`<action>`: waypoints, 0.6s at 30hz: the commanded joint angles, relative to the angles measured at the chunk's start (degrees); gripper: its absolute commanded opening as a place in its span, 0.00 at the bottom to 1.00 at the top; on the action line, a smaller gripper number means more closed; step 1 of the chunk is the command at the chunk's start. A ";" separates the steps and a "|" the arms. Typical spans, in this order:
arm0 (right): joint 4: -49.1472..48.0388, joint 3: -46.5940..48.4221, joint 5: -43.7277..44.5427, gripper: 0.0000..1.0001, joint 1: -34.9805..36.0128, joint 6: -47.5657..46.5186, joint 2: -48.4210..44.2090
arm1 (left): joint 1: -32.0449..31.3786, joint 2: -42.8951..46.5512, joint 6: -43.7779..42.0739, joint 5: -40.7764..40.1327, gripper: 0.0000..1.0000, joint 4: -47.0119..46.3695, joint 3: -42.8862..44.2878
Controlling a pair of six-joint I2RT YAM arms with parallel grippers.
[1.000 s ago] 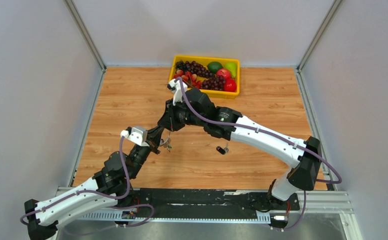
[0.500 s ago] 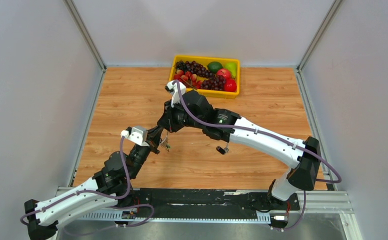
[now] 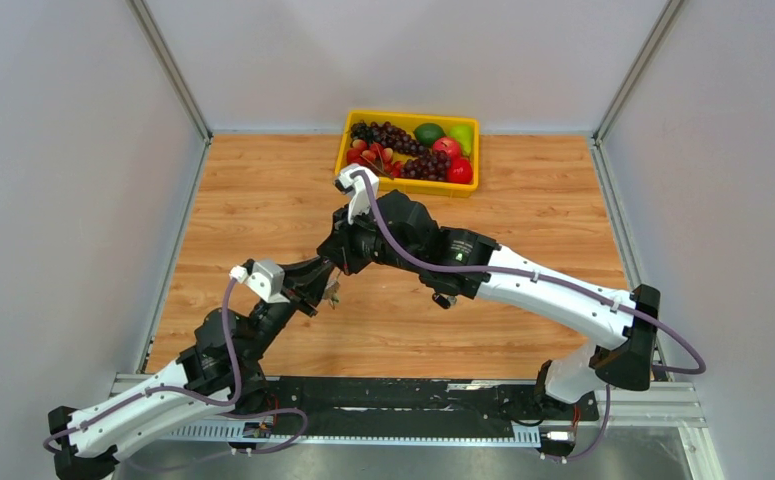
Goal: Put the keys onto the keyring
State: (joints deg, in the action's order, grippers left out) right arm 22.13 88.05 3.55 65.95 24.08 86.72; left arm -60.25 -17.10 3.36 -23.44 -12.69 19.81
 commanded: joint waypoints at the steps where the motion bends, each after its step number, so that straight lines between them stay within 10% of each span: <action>1: -2.54 0.59 1.96 0.00 0.37 -1.04 -3.45 | -0.04 1.09 1.74 6.48 0.30 -0.54 -0.46; 18: -2.30 1.06 2.24 0.00 1.02 -1.79 -3.85 | -0.04 2.58 2.31 6.25 0.30 -0.37 -0.14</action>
State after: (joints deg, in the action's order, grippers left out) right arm 23.27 88.05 4.51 66.70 22.59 85.01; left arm -60.23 -15.55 4.60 -18.44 -11.68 19.79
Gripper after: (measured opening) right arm 0.008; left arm 0.311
